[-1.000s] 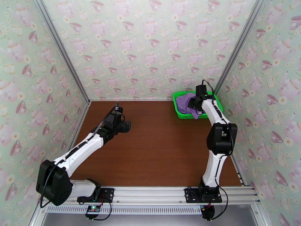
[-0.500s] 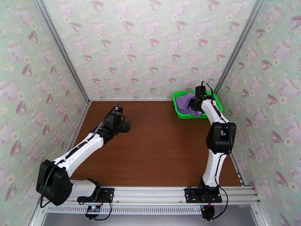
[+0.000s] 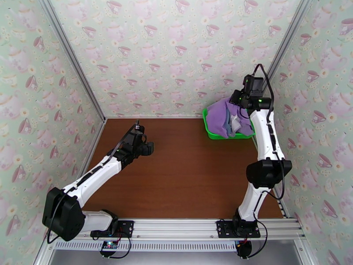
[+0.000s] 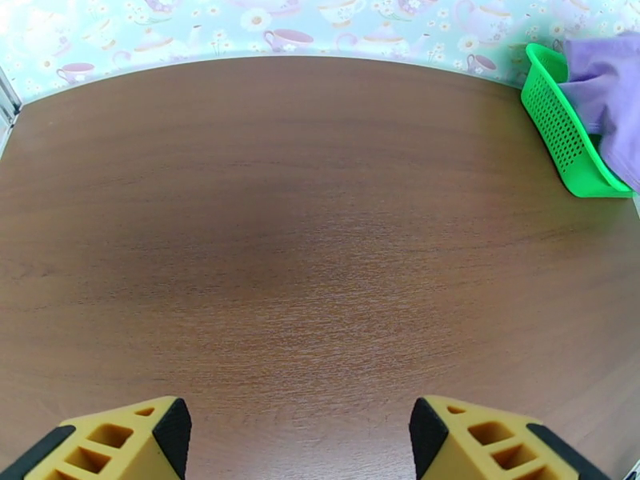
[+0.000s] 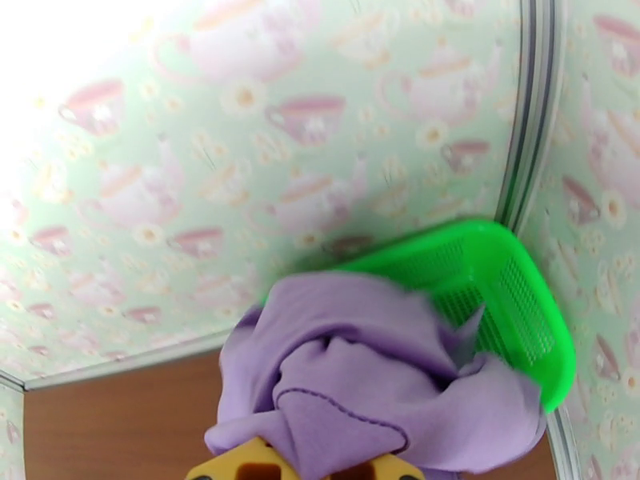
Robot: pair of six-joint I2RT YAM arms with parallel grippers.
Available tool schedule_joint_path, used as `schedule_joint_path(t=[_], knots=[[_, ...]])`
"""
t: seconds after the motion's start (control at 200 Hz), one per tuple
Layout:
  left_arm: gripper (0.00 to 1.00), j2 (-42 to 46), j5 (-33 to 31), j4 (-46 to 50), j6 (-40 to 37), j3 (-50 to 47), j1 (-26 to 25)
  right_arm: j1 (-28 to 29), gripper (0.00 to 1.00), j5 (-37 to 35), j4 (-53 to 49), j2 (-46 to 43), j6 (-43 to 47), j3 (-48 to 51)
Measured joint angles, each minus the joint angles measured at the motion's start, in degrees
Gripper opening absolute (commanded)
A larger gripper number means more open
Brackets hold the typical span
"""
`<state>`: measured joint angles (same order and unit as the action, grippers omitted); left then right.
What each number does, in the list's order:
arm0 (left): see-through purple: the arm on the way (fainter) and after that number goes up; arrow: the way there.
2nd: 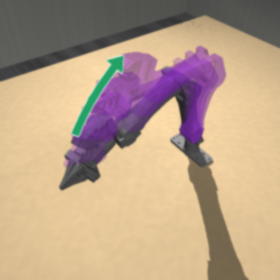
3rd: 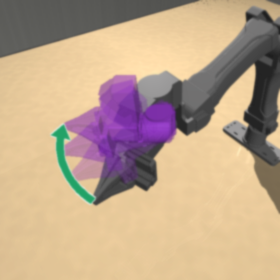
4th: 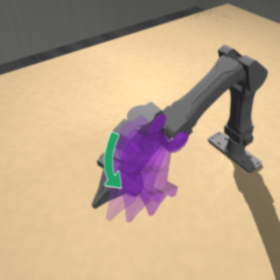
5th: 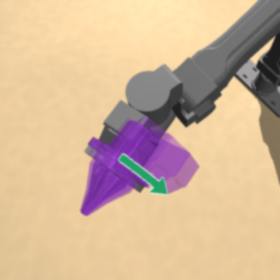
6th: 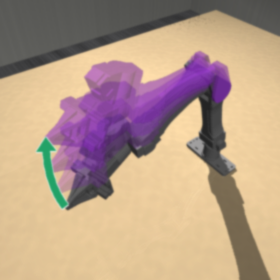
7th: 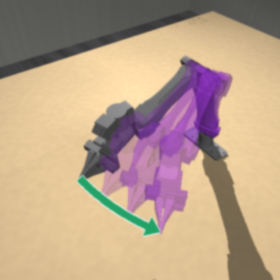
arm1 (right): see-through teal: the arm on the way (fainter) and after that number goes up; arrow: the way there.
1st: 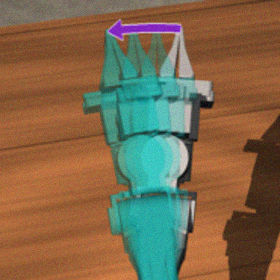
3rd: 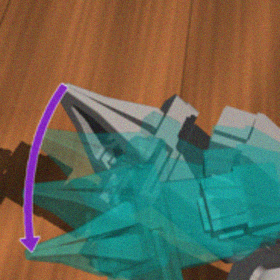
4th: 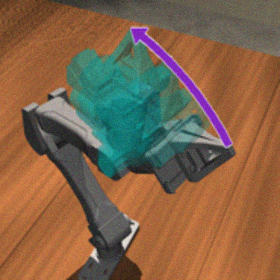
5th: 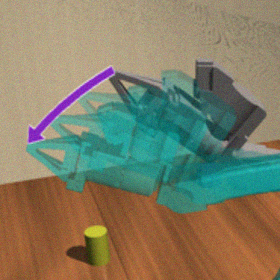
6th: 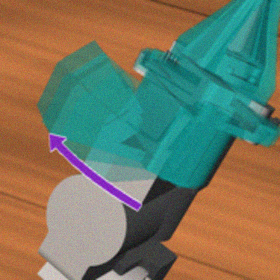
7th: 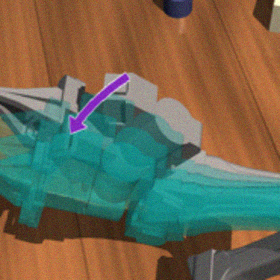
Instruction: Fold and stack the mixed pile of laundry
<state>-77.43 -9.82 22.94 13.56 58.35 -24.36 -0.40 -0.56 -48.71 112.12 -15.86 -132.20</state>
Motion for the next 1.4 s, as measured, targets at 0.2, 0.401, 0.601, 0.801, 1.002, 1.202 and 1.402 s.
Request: schedule_joint_path(t=[0.2,0.401,0.601,0.801,1.002,1.202,1.402], knots=[[0.78,0.0,0.0,0.1,0.0,0.0,0.0,0.0,0.00,-0.7,-0.5,4.9,0.1,-0.6],[0.78,-0.2,0.1,0.4,0.0,0.0,0.0,-0.3,0.00,-2.8,-0.6,10.3,0.2,-1.2],[0.78,-1.3,0.1,0.4,0.0,0.0,0.0,-1.3,0.00,-5.7,-1.5,13.7,0.2,-9.9],[0.77,-2.8,1.6,0.3,0.7,0.0,-0.1,-1.6,0.00,-9.0,-0.2,12.8,0.2,-13.7],[0.74,-7.2,8.1,-1.2,3.5,3.3,-5.1,-1.6,0.00,-9.8,3.5,9.8,0.2,-3.1],[0.70,-18.7,14.5,-4.0,5.8,14.9,-15.0,-1.6,0.49,-10.7,6.0,9.5,0.3,8.1],[0.69,-27.7,16.0,-4.9,6.0,25.5,-20.9,-1.6,0.72,-10.8,6.2,7.7,1.9,11.5]])
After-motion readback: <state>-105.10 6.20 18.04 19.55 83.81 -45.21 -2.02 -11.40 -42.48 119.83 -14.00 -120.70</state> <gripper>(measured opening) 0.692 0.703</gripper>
